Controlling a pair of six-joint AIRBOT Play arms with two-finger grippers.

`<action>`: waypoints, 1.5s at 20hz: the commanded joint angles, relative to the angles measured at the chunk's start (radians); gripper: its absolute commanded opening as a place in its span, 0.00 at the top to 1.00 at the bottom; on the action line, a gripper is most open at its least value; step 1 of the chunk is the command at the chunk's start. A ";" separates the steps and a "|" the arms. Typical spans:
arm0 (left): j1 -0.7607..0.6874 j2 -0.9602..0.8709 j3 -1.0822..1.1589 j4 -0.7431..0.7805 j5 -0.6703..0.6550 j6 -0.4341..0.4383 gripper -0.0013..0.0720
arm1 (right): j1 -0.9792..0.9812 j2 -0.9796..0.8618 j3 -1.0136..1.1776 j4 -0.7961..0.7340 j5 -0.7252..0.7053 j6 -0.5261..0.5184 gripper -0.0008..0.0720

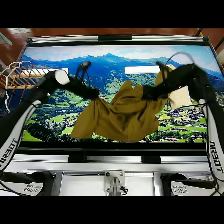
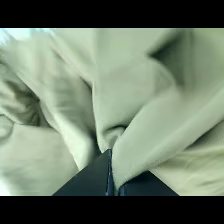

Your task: Fold the shirts.

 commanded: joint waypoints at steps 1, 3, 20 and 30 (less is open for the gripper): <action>0.060 0.063 0.333 0.053 -0.004 0.020 0.91 | 0.002 0.071 0.269 0.018 0.232 -0.034 0.87; 0.110 0.095 0.577 0.052 0.053 0.019 0.91 | 0.002 0.113 0.429 0.055 0.490 -0.034 0.87; 0.048 0.536 -0.279 0.044 0.010 0.045 0.91 | 0.002 0.222 -0.019 -0.006 0.197 0.008 0.87; -0.181 0.583 -0.010 -0.267 -0.027 0.163 0.91 | 0.101 0.202 0.228 0.294 0.763 -0.049 0.87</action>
